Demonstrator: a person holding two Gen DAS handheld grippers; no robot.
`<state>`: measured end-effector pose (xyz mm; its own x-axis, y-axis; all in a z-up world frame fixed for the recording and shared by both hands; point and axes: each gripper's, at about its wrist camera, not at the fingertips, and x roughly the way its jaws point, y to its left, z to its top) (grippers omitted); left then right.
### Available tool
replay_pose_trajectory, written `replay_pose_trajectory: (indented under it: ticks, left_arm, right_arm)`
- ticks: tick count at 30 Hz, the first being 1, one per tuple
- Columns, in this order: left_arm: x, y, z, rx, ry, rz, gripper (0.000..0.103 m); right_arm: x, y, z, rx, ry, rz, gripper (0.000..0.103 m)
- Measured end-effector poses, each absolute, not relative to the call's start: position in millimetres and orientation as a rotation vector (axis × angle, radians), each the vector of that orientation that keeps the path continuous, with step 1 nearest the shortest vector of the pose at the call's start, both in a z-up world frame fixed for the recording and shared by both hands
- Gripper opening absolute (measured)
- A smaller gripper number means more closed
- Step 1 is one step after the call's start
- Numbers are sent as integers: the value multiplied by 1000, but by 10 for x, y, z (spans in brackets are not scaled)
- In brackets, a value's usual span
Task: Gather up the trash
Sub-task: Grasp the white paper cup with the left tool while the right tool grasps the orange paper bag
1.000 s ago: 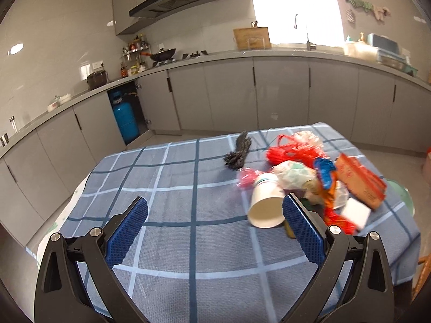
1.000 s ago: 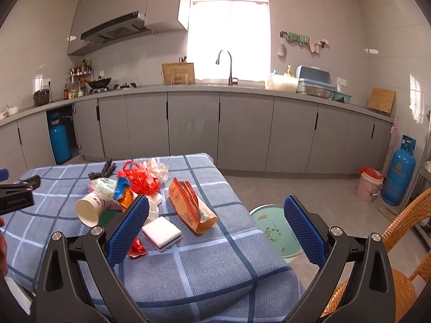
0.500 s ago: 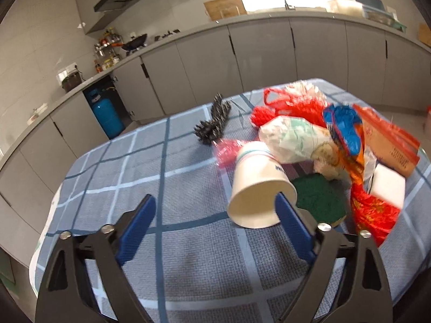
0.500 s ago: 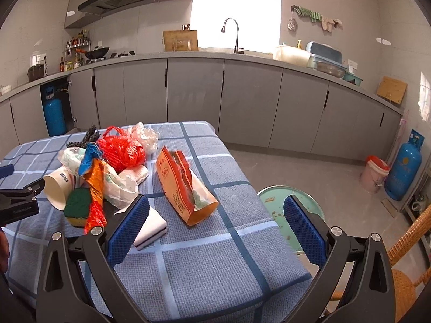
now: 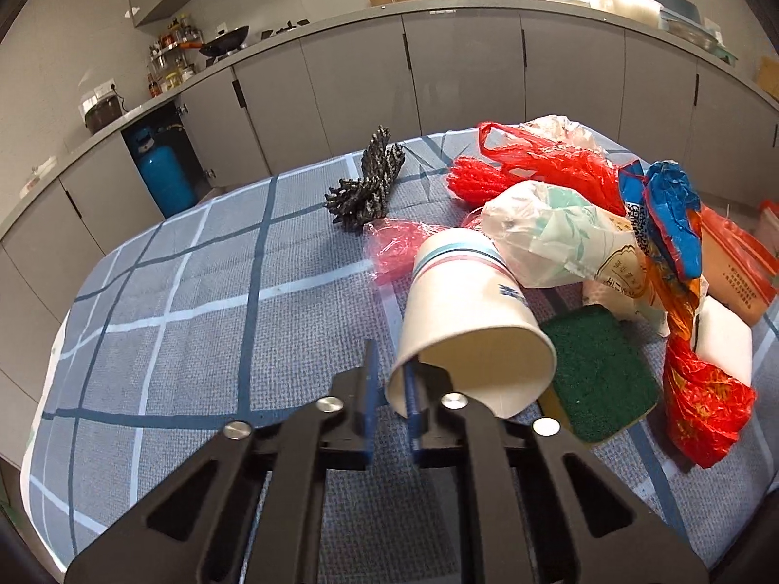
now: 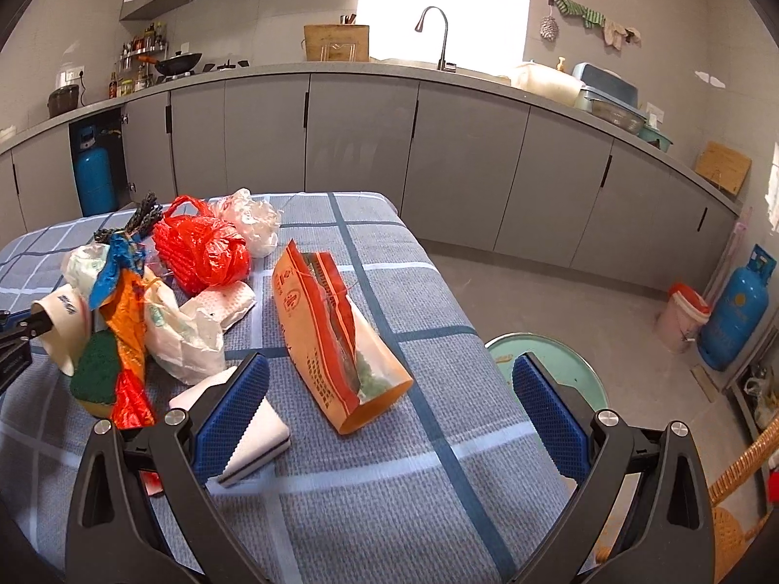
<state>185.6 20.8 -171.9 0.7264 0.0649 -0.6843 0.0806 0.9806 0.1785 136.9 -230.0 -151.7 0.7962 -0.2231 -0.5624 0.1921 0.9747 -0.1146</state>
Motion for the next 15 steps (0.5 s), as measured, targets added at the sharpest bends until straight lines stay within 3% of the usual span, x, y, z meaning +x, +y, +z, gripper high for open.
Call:
replay_pose_trajectory:
  ticks: [4,7,10,12,15]
  left_arm:
    - [1820,259,-1671,187,744,-6,4]
    - [1764,303,-1592,175,716,0,4]
    - [1717,334,-1514,174,694,4,4]
    - [1693,366,-1461,169,682,7,4]
    - [1662,402,-1372,168,663,14,4]
  right_arm:
    - [1525,-2285,-1537,-63,614,-209,98]
    - [1652,-2293,-1593,-49,639,-179,87]
    - [1769,-2329,-1708,-22,696,-143,68]
    - [1802,-2335,-1766,-3,732,-108,29]
    - [1780,-2312,-1775,4,737,-77,14]
